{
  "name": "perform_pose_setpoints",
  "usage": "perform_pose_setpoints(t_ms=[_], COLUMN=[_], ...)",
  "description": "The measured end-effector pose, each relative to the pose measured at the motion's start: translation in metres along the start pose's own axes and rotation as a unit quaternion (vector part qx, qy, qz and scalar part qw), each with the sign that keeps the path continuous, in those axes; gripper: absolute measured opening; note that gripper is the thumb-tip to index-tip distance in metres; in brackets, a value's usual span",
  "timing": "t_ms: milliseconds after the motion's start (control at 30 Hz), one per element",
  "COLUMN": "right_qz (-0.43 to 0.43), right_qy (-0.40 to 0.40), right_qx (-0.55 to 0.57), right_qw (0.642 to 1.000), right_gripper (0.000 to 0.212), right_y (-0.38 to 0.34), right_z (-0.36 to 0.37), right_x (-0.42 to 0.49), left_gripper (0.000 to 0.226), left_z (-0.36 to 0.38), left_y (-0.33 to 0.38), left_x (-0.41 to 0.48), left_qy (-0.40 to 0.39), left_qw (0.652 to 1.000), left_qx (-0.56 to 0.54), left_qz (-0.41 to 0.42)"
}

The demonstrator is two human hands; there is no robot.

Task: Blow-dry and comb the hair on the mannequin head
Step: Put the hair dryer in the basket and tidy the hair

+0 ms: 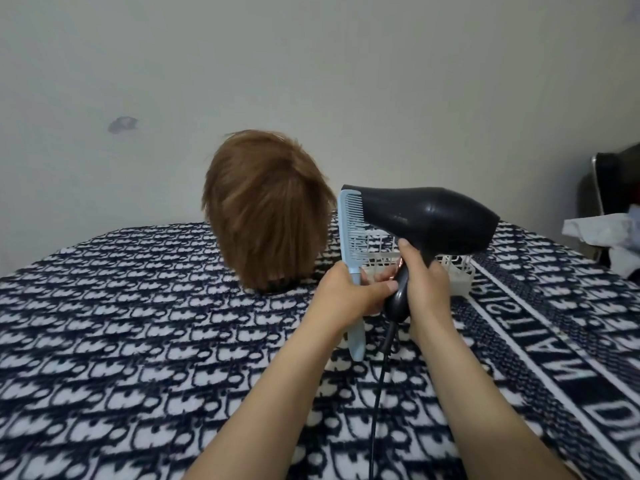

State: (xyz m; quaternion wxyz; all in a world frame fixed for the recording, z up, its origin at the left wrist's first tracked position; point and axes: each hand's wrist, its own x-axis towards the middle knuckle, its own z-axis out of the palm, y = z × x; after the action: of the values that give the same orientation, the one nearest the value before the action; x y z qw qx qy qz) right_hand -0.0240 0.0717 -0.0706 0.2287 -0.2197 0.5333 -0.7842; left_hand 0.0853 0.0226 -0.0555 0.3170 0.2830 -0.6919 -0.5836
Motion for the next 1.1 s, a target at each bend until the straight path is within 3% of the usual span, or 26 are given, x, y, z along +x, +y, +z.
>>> perform_pose_setpoints(t_ms=[67, 133, 400, 567, 1100], right_qz=[-0.004, -0.009, -0.003, -0.033, -0.036], right_qy=[0.010, 0.013, 0.009, 0.046, 0.054], right_qx=[0.008, 0.014, 0.033, 0.023, 0.008], right_qw=[1.000, 1.000, 0.999, 0.998, 0.998], right_gripper=[0.022, 0.019, 0.020, 0.023, 0.022], right_y=[0.000, 0.000, 0.008, 0.013, 0.020], right_z=[-0.001, -0.003, -0.006, -0.006, -0.009], right_x=[-0.001, -0.001, 0.001, 0.004, 0.009], left_gripper=[0.023, 0.010, 0.027, 0.040, 0.045], left_z=[0.001, 0.003, 0.007, 0.012, 0.014], left_y=[-0.002, -0.003, -0.006, -0.007, -0.011], left_x=[0.001, 0.001, 0.001, -0.001, 0.000], left_qy=[-0.008, -0.010, 0.004, -0.008, 0.000], left_qw=[1.000, 0.999, 0.999, 1.000, 0.999], left_qx=[0.015, 0.036, 0.039, 0.015, -0.010], left_qz=[-0.003, -0.001, -0.010, -0.023, -0.033])
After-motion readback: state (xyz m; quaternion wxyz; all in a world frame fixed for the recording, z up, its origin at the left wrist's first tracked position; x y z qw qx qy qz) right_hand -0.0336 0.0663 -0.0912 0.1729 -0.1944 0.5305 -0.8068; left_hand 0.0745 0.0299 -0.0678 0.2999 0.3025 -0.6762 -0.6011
